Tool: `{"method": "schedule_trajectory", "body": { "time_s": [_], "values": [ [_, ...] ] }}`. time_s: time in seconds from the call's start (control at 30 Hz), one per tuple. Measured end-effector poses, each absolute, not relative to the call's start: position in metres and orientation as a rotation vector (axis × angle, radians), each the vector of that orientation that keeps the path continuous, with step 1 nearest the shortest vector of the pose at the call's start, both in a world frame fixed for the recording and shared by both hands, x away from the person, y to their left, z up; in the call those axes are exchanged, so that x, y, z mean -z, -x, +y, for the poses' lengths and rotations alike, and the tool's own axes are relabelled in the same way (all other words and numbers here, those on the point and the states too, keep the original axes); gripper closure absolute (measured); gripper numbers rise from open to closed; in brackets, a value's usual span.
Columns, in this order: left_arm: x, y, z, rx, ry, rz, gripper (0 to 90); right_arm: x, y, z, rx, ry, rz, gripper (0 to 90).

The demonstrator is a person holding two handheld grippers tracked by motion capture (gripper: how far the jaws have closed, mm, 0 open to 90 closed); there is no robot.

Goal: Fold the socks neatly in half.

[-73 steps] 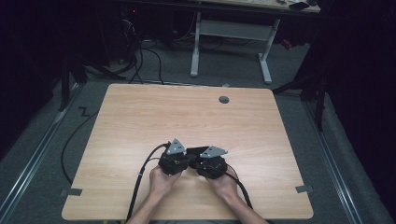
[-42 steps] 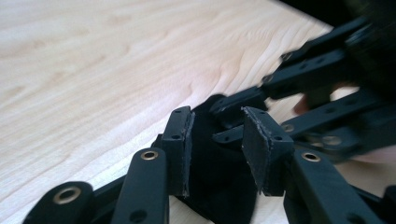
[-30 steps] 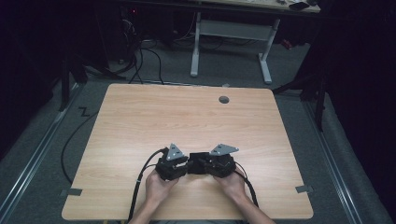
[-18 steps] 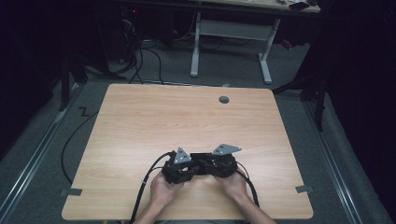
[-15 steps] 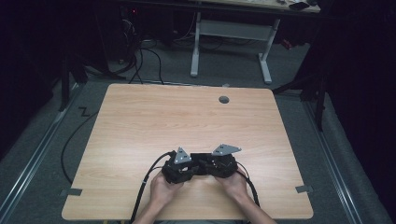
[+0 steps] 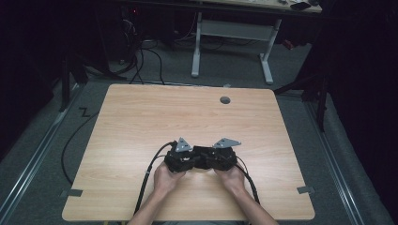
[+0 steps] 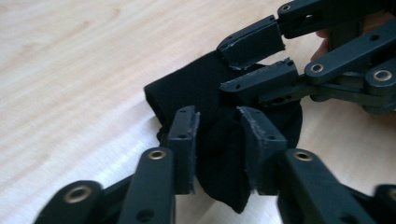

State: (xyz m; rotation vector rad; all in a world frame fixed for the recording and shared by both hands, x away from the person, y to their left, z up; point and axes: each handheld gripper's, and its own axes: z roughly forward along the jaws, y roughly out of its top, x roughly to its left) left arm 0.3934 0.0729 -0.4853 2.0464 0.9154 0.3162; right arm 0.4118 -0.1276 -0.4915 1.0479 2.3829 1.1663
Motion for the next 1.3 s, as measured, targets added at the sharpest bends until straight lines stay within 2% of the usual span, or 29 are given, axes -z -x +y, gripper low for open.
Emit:
{"method": "schedule_trajectory", "body": {
  "time_s": [0.1, 0.27, 0.63, 1.3],
  "values": [
    [0.482, -0.388, 0.08, -0.316, -2.004, 0.926, 52.2, 0.486, -0.411, -0.131, -1.207, -1.052, 2.364, 51.4],
    [0.477, -0.374, 0.093, -0.311, -1.955, 0.916, 46.0, 0.474, -0.402, -0.143, -1.299, -1.044, 2.323, 49.7],
    [0.47, -0.36, 0.118, -0.371, -1.928, 0.956, 43.0, 0.466, -0.392, -0.176, -1.319, -1.073, 2.251, 50.6],
    [0.5, -0.365, 0.201, -0.552, -1.877, 1.349, 39.0, 0.496, -0.395, -0.259, -1.018, -1.334, 2.109, 50.2]
  ]
}}
